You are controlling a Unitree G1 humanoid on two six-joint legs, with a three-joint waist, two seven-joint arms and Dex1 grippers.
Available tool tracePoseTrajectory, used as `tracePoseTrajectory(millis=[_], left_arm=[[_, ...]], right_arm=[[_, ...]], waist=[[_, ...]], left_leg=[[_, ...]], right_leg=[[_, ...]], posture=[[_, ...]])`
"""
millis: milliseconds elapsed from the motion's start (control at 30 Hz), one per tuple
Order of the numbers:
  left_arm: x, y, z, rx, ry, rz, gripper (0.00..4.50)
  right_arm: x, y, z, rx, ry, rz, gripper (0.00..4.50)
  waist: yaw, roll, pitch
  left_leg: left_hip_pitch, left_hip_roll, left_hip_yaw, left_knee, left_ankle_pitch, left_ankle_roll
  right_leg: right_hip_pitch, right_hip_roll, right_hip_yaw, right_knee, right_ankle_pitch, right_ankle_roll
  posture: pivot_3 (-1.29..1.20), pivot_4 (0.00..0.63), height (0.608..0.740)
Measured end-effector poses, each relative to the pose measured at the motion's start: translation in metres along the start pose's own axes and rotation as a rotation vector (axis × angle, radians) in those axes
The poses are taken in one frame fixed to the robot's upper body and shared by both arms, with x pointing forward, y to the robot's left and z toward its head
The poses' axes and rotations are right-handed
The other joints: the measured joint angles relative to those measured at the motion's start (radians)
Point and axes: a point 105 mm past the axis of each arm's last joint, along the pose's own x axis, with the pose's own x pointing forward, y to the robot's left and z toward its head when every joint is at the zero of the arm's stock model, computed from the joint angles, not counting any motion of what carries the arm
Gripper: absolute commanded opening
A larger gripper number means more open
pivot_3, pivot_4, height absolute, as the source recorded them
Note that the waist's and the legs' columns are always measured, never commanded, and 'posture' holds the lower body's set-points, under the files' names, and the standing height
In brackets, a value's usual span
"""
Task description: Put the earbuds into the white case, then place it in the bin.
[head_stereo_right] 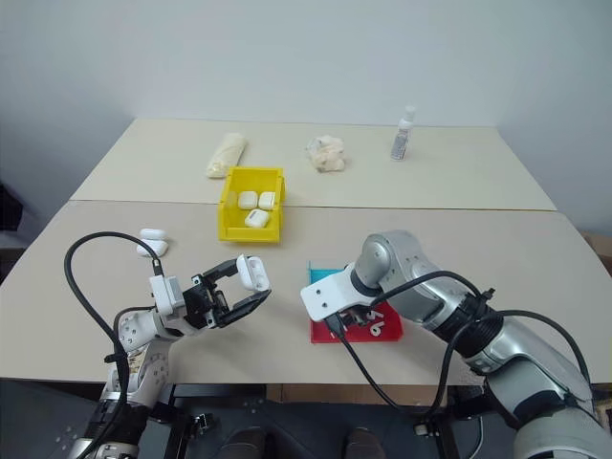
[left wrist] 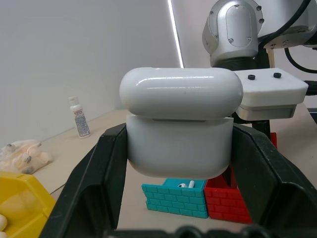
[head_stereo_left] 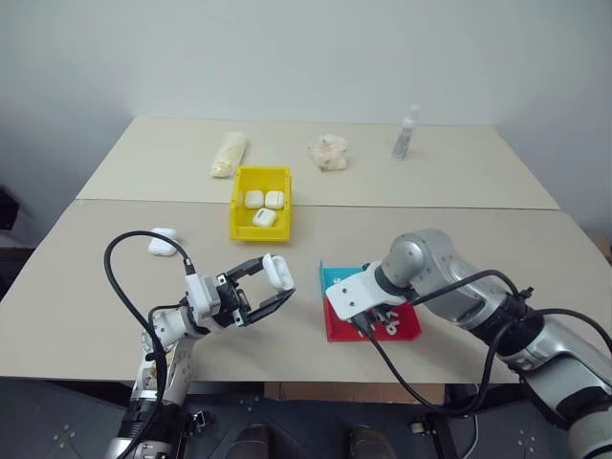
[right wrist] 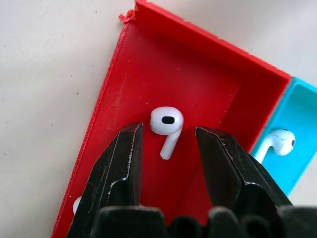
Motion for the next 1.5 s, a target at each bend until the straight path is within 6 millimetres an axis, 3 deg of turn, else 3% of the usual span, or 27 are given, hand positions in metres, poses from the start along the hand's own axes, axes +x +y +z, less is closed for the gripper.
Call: tracePoseTrajectory(millis=[633, 733, 1000, 1067, 1500], left_arm=[[-0.0006, -0.0029, -0.0001, 0.012, 0.015, 0.001, 2.79], [-0.0006, -0.0031, -0.0002, 0.012, 0.015, 0.0, 2.79], [-0.0015, -0.0057, -0.0021, 0.001, 0.019, 0.006, 2.79], [-0.0015, -0.0055, -0.0021, 0.001, 0.02, 0.007, 2.79], [0.0022, -0.0046, -0.0005, 0.0, 0.001, 0.01, 2.79]], right_arm=[[0.0033, -0.0026, 0.0013, -0.026, -0.014, -0.003, 2.08], [0.0037, -0.003, 0.0009, -0.025, -0.018, -0.004, 1.54], [0.0041, -0.004, 0.0003, -0.043, -0.014, -0.018, 1.54], [0.0042, -0.0039, -0.0001, -0.042, -0.014, -0.018, 1.17], [0.0023, -0.0025, -0.0017, -0.02, -0.015, -0.043, 1.17]], waist=[[0.0, 0.0, 0.0], [0.0, 0.0, 0.0], [0.0, 0.0, 0.0], [0.0, 0.0, 0.0], [0.001, 0.0, 0.0]], left_leg=[[0.001, 0.0, 0.0, 0.0, 0.0, 0.0], [0.001, 0.0, 0.0, 0.0, 0.0, 0.0], [0.001, 0.0, 0.0, 0.0, 0.0, 0.0], [0.002, 0.0, 0.0, 0.0, 0.0, 0.0], [0.002, 0.0, 0.0, 0.0, 0.0, 0.0]], right_leg=[[0.001, 0.0, 0.0, 0.0, 0.0, 0.0], [0.001, 0.0, 0.0, 0.0, 0.0, 0.0], [0.001, 0.0, 0.0, 0.0, 0.0, 0.0], [0.001, 0.0, 0.0, 0.0, 0.0, 0.0], [0.002, 0.0, 0.0, 0.0, 0.0, 0.0]], posture=[[0.0, 0.15, 0.74], [0.0, 0.15, 0.74], [0.0, 0.15, 0.74], [0.0, 0.15, 0.74], [0.0, 0.15, 0.74]])
